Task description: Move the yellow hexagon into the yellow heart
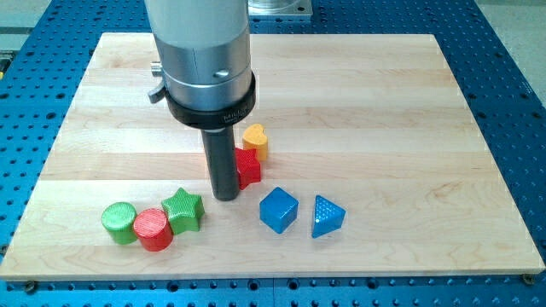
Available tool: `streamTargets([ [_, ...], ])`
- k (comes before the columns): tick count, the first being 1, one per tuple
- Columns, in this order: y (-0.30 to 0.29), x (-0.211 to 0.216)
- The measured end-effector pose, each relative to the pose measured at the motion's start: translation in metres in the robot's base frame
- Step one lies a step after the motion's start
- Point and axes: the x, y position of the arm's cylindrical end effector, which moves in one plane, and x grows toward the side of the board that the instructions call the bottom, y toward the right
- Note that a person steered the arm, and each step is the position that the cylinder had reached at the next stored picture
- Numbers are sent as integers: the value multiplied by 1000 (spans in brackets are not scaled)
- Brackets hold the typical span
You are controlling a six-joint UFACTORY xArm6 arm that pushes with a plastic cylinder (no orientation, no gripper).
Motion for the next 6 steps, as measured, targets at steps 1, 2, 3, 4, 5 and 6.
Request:
streamTargets([
  [1,6,-4],
  [2,21,-5],
  [3,14,-1],
  [4,-45,6],
  [5,-42,-22],
  [6,-38,-44],
])
